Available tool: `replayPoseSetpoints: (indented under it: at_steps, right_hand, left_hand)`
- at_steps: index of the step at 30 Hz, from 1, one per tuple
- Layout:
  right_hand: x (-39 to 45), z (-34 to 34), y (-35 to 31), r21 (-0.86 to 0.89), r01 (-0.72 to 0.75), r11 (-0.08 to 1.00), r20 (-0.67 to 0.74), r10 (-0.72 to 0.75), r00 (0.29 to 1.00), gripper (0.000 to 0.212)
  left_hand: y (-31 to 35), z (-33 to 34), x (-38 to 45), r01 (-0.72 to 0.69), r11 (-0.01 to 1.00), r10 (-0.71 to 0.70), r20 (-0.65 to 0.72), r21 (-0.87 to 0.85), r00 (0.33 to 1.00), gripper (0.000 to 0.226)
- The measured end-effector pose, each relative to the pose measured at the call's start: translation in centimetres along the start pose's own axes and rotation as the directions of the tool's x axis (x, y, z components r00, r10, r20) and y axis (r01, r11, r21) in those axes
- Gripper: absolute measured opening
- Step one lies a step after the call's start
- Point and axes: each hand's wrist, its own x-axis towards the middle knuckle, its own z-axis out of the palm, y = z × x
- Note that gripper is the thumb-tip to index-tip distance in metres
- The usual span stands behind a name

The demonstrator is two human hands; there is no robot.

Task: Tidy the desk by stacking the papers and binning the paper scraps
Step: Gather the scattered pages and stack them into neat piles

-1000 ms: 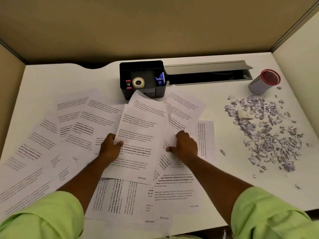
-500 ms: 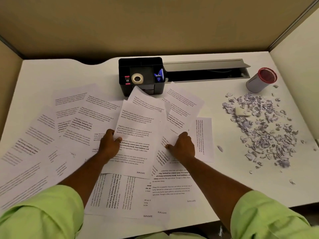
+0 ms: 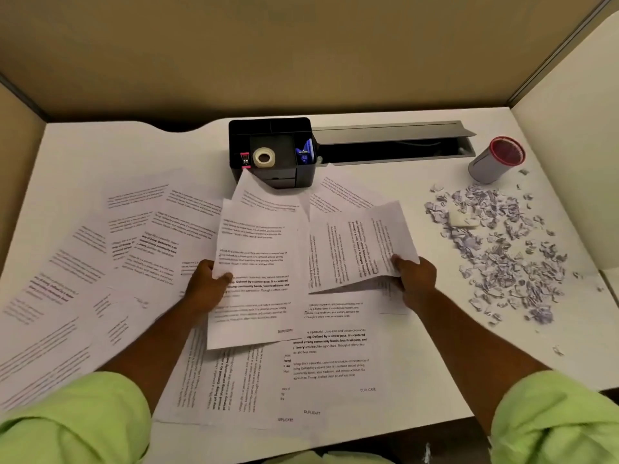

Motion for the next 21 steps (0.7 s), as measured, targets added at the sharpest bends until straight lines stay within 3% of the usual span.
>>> replayPoseSetpoints:
  at_steps: [6, 14, 18, 21]
  right_hand:
    - [-4.2, 0.8, 2.8, 0.404, -0.134, 0.905, 0.040, 0.129, 0.991, 0.028]
    - [-4.8, 0.2, 3.4, 0.571, -0.140, 0.809, 0.056, 0.132, 0.990, 0.043]
    - [-4.4, -0.3, 2.4, 0.688, -0.195, 0.699, 0.121, 0.155, 0.980, 0.050]
    - [-5.8, 0.8, 3.3, 0.612, -0.270, 0.743, 0.197, 0.187, 0.962, 0.056]
  left_hand:
    - [-0.5, 1.9, -0.5, 0.132, 0.972, -0.097, 0.177, -0.196, 0.979, 0.037]
    - [-0.4, 1.8, -1.6, 0.032, 0.966, -0.013, 0.076, -0.256, 0.997, 0.043]
    - [-0.6, 1.9, -2.2, 0.036, 0.937, 0.019, 0.152, -0.349, 0.988, 0.038]
    - [-0.3, 2.9, -2.8, 0.039, 0.933, 0.037, 0.203, -0.358, 0.978, 0.033]
